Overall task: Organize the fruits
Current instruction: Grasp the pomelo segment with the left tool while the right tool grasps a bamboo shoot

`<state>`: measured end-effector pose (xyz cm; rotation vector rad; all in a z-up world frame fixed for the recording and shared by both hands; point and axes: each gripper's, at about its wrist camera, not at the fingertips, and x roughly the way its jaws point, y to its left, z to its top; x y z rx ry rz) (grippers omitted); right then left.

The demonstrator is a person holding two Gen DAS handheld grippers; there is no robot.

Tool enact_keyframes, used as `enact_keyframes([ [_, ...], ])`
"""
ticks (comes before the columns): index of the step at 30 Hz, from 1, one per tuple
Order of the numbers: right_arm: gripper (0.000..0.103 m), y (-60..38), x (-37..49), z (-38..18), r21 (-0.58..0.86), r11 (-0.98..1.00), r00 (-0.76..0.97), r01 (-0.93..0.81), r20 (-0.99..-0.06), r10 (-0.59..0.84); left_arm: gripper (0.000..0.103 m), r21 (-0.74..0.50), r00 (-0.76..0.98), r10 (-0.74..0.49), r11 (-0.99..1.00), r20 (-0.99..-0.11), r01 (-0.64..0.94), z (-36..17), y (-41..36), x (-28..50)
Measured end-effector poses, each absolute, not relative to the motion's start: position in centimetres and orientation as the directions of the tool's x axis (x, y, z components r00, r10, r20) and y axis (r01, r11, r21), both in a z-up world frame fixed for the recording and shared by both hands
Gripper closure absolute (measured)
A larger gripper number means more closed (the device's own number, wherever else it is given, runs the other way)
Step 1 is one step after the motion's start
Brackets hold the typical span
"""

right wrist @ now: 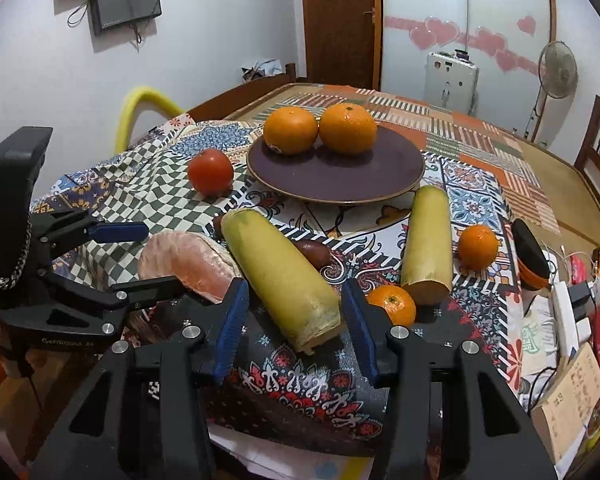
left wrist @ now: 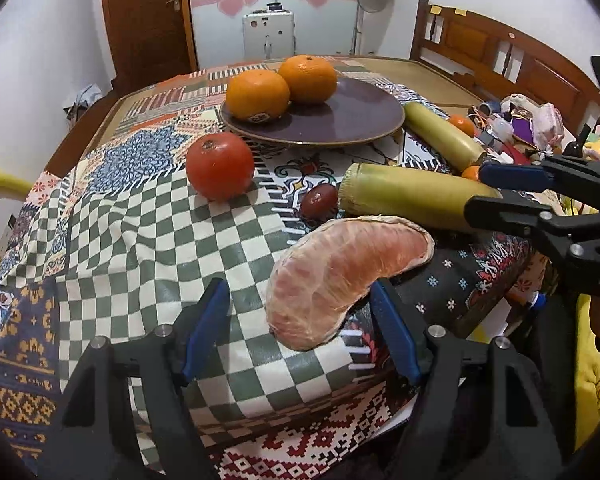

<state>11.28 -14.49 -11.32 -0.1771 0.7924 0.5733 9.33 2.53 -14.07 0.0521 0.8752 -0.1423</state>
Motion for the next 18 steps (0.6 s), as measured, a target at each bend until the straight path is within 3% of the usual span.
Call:
enact_keyframes([
  [5, 0.058, -13.8, 11.9, -12.1, 0.065, 0.824, 0.528, -0.562, -0.74, 0.418, 0.051, -0.064, 0.637, -0.157, 0.984, -0.754, 0.167, -14.2, 2.6, 9.2],
  [13, 0.064, -13.4, 11.2, -12.3, 0.045, 0.822, 0.532, -0.568, -0.742, 0.408, 0.061, -0.036, 0.663, -0.132, 0.987, -0.737, 0.157, -14.3, 3.3, 7.7],
  [18, 0.065, -13.6, 10.3, -12.3, 0.051, 0.826, 0.537, -0.562, -0.737, 0.411, 0.062, -0.046, 0.661, -0.072, 0.997, -0.747, 0.057, -14.2, 6.3, 6.1],
])
